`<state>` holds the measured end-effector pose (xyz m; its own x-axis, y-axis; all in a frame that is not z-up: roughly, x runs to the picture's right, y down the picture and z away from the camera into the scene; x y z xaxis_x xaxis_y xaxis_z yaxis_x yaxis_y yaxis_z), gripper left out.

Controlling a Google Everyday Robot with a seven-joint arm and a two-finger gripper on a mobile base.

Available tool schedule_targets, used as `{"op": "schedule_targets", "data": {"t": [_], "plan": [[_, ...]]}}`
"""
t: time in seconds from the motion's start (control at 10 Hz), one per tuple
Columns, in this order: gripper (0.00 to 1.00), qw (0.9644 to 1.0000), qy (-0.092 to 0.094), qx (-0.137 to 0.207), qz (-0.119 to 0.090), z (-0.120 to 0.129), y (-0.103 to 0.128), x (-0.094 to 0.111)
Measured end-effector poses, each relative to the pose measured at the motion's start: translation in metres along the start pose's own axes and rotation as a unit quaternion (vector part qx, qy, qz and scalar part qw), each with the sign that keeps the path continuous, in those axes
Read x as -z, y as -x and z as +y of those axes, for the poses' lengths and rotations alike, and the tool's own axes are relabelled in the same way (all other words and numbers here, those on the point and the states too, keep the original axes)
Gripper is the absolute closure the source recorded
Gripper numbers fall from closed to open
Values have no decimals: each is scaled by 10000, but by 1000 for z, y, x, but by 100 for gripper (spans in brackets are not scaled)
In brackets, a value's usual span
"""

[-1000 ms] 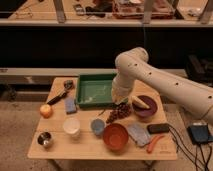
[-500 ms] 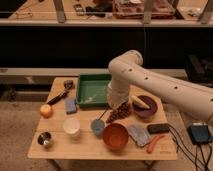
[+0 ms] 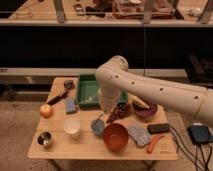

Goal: Place fork in plastic cup

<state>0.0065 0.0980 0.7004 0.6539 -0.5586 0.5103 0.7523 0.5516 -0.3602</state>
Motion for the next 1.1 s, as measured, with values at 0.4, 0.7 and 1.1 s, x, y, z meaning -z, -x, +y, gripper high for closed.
{"op": "schedule_targets", "data": {"t": [0.4,0.7,1.1], "plan": [[88,9998,163,18,-108,2,9,-18],[88,9992,249,-4,-300,6,14,-30],[88,9985,369,14,-404,5,18,-37]]}}
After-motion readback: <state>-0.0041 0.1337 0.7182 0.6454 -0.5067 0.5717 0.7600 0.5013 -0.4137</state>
